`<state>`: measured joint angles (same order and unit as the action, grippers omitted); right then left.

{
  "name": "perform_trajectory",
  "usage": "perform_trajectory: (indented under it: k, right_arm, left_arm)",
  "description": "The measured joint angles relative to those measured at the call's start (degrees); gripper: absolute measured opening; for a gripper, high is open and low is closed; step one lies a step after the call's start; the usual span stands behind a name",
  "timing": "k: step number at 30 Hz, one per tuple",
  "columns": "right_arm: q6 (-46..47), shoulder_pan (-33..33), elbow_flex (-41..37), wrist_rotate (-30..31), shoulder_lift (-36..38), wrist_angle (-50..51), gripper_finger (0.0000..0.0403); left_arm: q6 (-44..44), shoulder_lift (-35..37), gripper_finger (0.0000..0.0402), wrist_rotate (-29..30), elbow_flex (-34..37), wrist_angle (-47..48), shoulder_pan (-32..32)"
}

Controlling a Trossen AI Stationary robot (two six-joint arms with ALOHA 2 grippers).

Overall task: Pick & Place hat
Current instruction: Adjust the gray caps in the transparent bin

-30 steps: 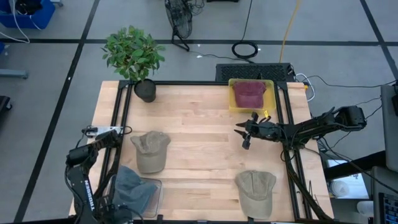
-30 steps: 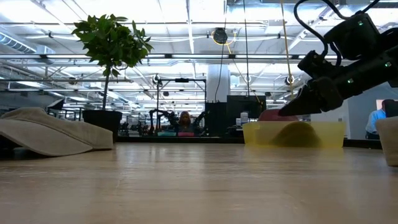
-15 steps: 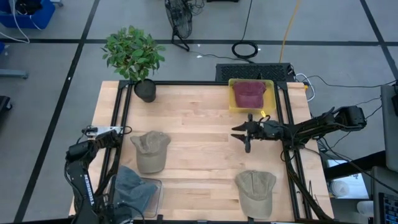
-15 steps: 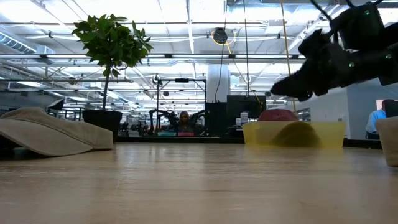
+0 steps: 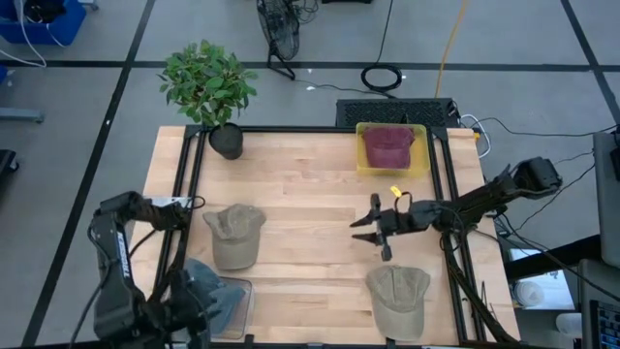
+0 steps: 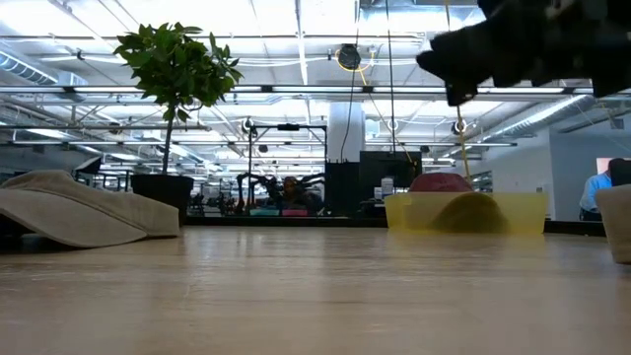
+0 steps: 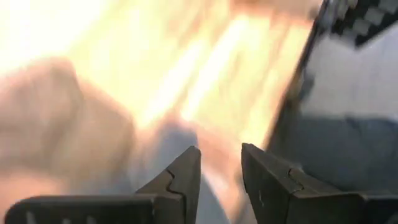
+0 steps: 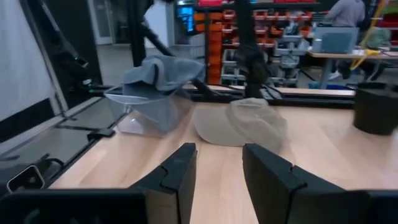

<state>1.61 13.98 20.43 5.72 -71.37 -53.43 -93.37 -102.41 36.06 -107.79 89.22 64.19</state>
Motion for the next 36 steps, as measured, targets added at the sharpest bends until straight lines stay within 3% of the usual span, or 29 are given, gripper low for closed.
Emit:
perform_trajectory:
  k: [9,13,16,19,27,33,36]
  right_arm:
    - [-6.25,0.07,6.45,4.85,-8.87,-1.24,0.0121]
    - [-6.31,-0.42,6.21,4.92,-8.40,-1.95,0.0121]
    - [-5.70,-0.42,6.20,4.92,-7.72,-1.92,0.0121]
    - [-5.14,-0.42,6.21,4.92,-7.67,-1.49,0.0121]
    - [-5.11,-0.26,6.19,4.63,-7.67,0.66,0.0121]
    - [-5.31,-0.26,6.19,4.66,-7.67,1.14,0.0121]
    - [-5.31,-0.26,6.19,4.68,-7.67,1.24,0.0121]
  left_arm:
    - [19.54,2.38,0.0117,34.60,0.02,0.59,-5.92]
    - [21.83,2.38,0.0117,39.35,0.02,0.77,-9.93]
    - [23.02,2.43,0.0117,35.85,0.61,-0.85,-13.77]
    - [28.31,2.45,0.0117,28.90,3.80,-9.25,-18.13]
    - [61.29,2.29,0.0117,5.82,15.21,-46.29,-29.05]
    - [76.23,5.25,0.0117,-1.41,18.28,-57.46,-35.58]
    - [81.47,9.64,0.0117,-3.97,24.47,-65.06,-37.57]
